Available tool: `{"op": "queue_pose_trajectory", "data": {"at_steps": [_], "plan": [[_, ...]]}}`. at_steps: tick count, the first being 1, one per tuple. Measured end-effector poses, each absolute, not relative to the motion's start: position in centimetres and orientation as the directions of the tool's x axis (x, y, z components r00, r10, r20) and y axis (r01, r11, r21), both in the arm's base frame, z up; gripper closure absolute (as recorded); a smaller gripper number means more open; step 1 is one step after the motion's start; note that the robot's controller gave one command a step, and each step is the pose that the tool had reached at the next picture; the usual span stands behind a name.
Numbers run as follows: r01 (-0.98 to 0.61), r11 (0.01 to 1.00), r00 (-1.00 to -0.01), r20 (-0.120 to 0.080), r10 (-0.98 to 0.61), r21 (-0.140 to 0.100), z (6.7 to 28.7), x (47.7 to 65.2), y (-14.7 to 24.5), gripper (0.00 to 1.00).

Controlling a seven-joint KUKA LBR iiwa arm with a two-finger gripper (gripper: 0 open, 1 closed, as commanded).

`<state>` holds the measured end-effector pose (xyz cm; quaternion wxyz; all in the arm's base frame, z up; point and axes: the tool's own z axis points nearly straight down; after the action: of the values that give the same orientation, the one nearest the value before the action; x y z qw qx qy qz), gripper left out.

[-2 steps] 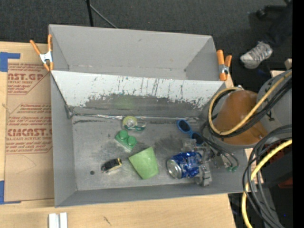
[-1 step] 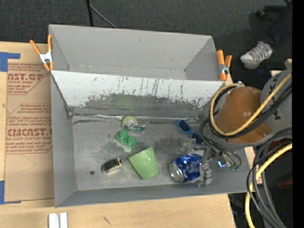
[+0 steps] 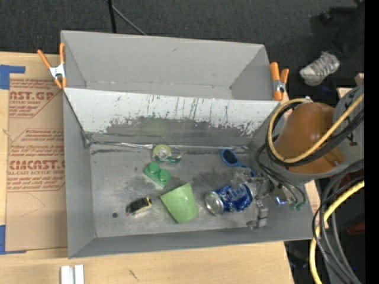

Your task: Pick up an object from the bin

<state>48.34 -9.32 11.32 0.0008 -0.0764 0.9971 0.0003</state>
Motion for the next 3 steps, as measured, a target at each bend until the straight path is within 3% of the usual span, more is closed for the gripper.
{"op": "queue_pose_trajectory", "data": {"at_steps": [1,2,3], "plan": [[-0.046,0.999,-0.999,-0.009,-0.046,0.001,7.01,48.53,-10.74,0.0],[-0.047,0.999,-0.999,-0.015,-0.047,0.0,7.13,48.73,-10.65,0.0],[-0.047,0.999,-0.999,-0.014,-0.047,-0.001,7.26,48.74,-10.75,1.0]]}}
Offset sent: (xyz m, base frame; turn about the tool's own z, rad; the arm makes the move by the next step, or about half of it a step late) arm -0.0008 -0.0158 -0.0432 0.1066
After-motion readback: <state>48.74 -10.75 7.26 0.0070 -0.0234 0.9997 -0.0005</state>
